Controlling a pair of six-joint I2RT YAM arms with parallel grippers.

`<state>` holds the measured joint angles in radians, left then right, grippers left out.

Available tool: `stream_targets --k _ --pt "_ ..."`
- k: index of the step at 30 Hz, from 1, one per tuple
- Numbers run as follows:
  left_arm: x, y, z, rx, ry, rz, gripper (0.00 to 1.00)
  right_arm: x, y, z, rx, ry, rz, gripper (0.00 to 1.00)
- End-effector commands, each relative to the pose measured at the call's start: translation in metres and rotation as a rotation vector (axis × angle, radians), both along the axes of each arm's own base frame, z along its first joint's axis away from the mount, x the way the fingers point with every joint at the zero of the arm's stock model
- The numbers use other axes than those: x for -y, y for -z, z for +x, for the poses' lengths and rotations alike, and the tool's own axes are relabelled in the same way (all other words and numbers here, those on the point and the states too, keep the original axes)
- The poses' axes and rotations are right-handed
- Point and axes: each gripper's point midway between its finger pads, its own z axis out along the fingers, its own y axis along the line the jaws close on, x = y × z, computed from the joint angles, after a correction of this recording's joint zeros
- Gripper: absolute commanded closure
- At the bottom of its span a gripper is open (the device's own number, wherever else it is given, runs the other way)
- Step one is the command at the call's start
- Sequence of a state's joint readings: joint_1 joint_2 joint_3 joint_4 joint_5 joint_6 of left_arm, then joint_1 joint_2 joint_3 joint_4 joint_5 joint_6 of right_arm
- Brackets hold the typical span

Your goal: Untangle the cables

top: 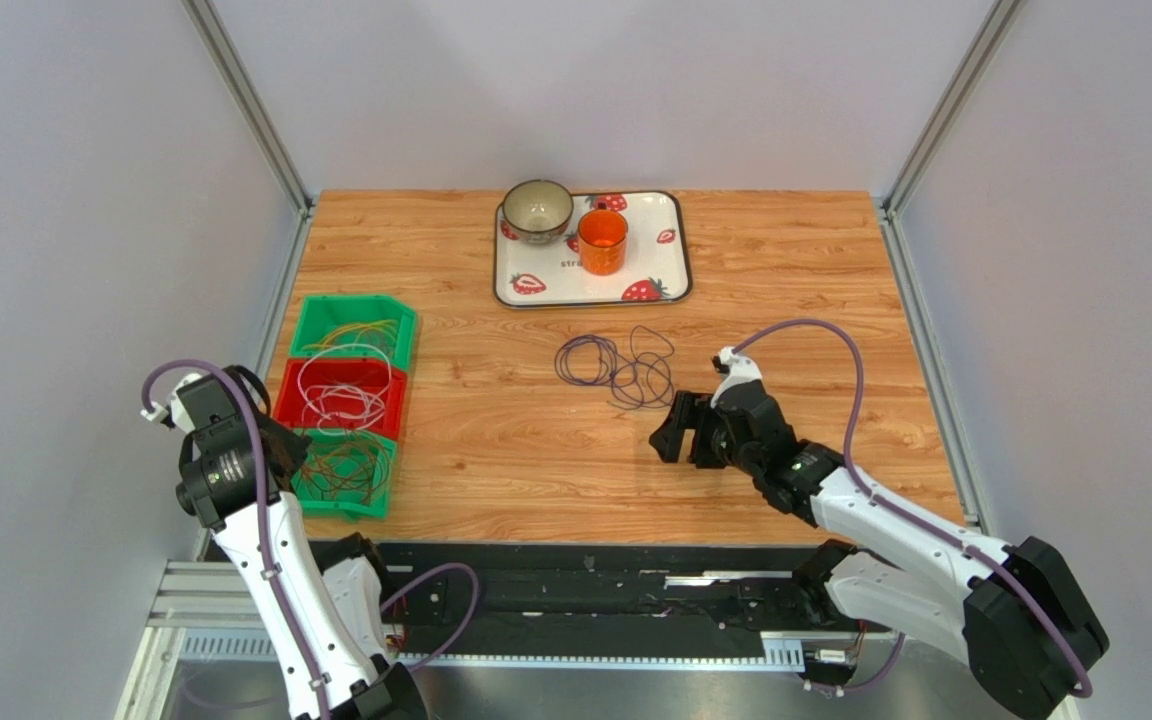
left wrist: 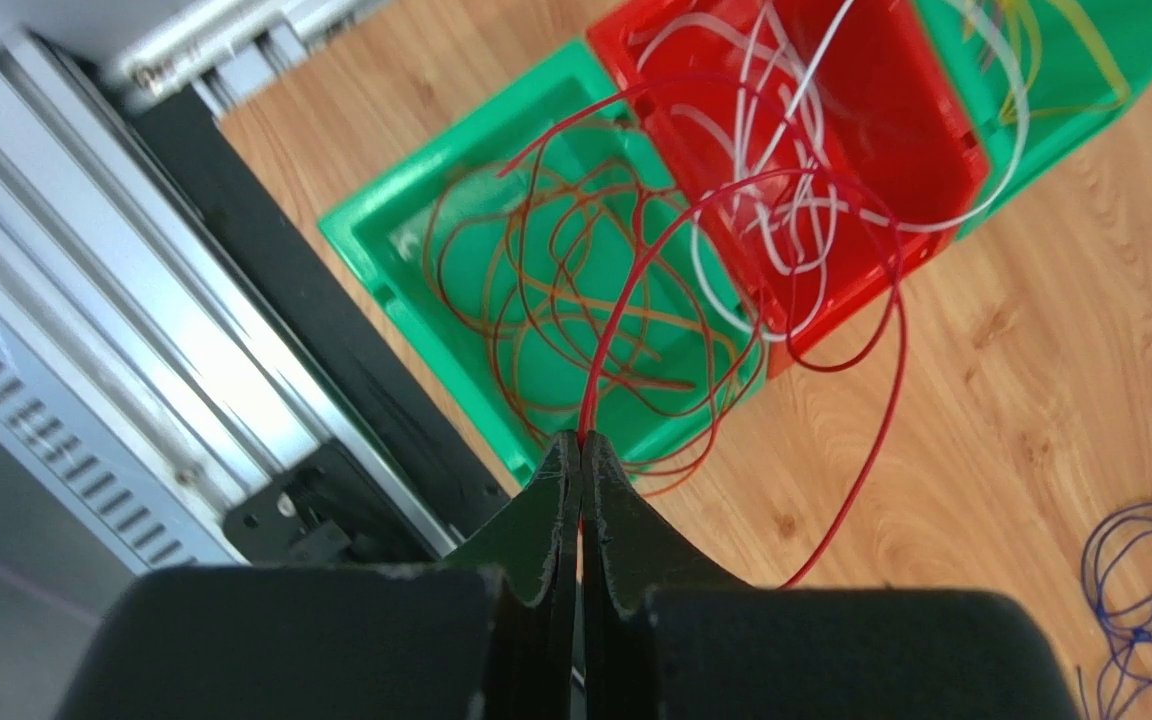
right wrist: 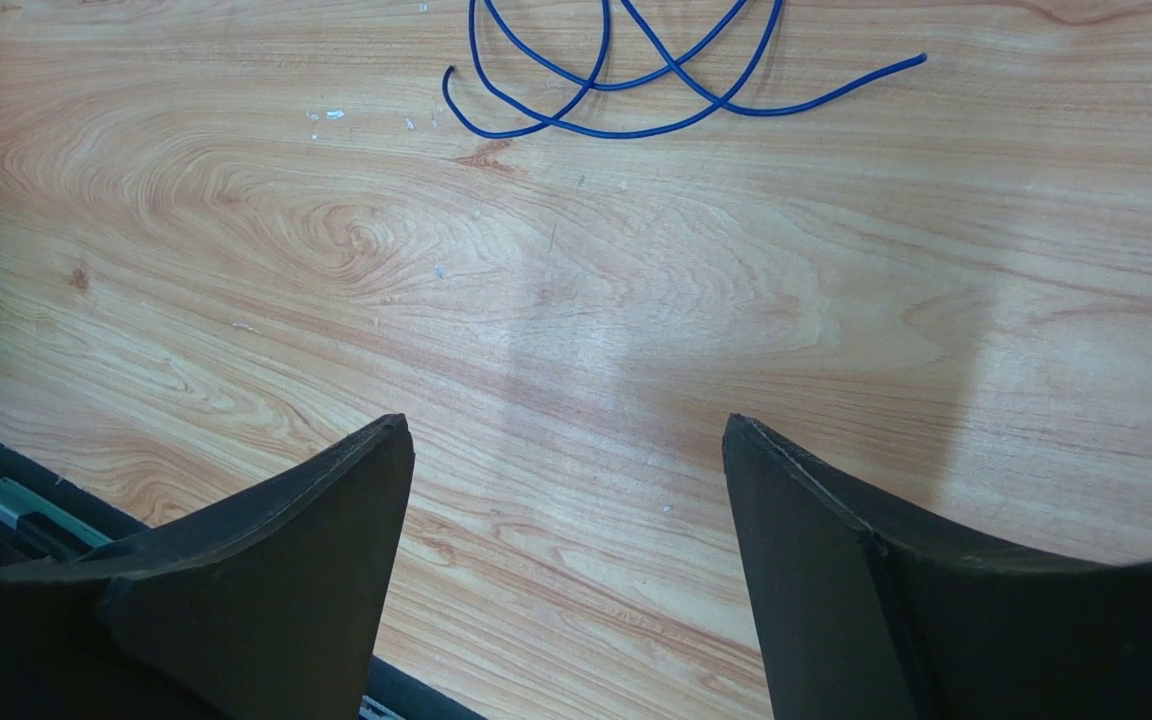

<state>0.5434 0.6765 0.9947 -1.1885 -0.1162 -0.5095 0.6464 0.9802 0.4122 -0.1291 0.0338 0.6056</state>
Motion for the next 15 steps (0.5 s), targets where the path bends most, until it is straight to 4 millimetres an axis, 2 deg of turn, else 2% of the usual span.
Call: stream_targets --k 1,9,13,15 --pt "-0.003 -0.004 0.001 0.081 -0.135 -0.037 1.00 -0.004 -0.008 0.006 0.022 0.009 0.026 0.20" --pt "0.002 0.033 -0.010 0.007 -0.351 -0.198 1.00 -0.003 -0.001 0.006 -0.015 0.016 0.006 0.21" --pt "-0.002 0.052 -0.013 -0.003 -0.448 -0.265 1.00 -0.002 -0.002 0.006 -0.011 0.031 0.012 0.21" --pt "-0.005 0.061 -0.006 0.014 -0.451 -0.291 1.00 -0.001 0.000 0.005 -0.021 0.034 0.009 0.21"
